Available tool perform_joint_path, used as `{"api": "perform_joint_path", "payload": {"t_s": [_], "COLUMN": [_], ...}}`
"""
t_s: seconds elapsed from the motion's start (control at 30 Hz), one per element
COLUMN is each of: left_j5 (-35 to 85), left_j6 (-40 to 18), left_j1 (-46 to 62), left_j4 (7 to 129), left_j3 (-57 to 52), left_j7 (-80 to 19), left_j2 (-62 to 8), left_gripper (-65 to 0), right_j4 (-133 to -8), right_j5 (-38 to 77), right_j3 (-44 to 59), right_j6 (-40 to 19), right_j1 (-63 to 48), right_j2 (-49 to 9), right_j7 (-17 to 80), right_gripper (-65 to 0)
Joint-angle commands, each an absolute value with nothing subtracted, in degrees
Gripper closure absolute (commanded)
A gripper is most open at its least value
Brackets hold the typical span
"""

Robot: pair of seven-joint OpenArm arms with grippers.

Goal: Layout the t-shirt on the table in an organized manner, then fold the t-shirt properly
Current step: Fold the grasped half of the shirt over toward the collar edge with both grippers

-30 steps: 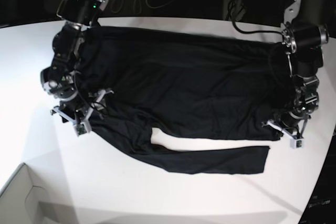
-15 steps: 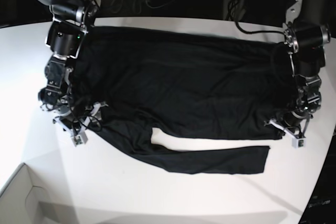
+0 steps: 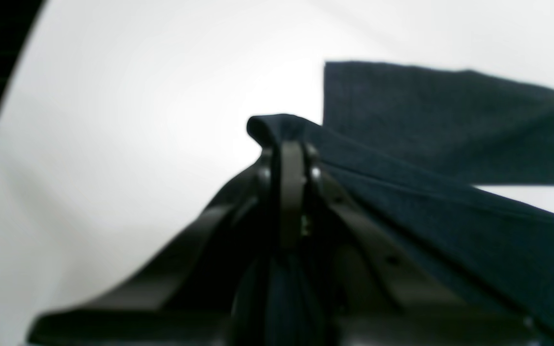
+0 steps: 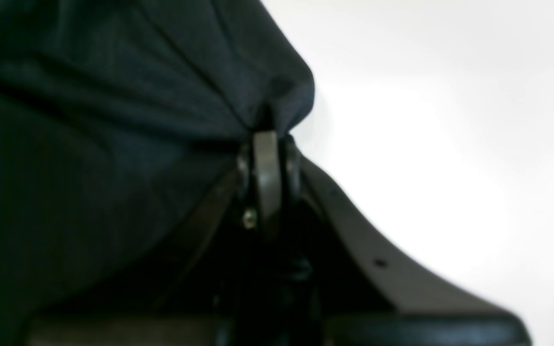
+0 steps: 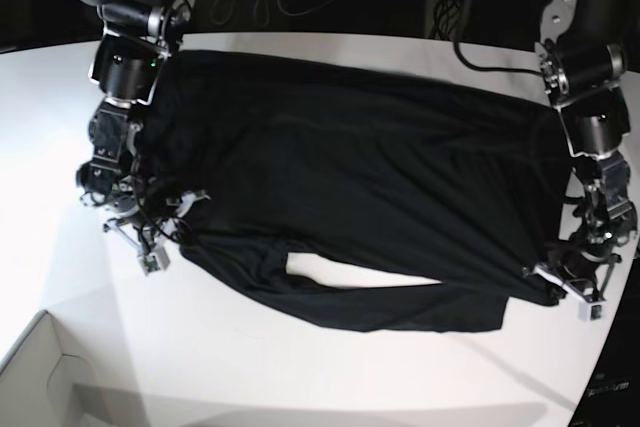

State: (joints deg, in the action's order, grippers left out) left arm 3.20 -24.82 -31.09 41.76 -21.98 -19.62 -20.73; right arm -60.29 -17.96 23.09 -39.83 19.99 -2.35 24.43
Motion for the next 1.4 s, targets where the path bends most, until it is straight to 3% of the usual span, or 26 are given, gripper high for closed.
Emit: {"api": "perform_joint_path", "payload": {"t_s": [0.0,0.5,0.97,1.37], "left_j5": [3.74,4.88,18.68,20.00], "left_j6": [-24.84,-24.92,-24.84,-24.84], "left_j1": [-32.48,-27.91,-14.37,-2.68], "left_j4": [43.03,44.97,68.26,80.04], "left_j3": [-22.46,-25.89,-27.03,-34.86], "left_j7": [-18.77,-19.03,-30.11,-35.47], "left_j2": [-21.58,-21.49,-22.02,-21.67], "left_gripper": [0.0,0.0,0.0,0.0], "right_j4": [-62.99,-87.87,-105.89,-113.27], "right_j5": [-17.19,-17.10,-17.10,-17.10], "right_j3": [23.16,23.16,23.16,22.99], "right_j6": [-40.00,-40.00,-40.00,-40.00], "right_j1": [20.70,8.57,-4.62,-14.99], "right_j2": [-2.86,1.54,5.23,4.97], "right_j7": [23.34,23.43,23.43,22.90], "right_gripper": [0.0,0.0,0.0,0.0]}}
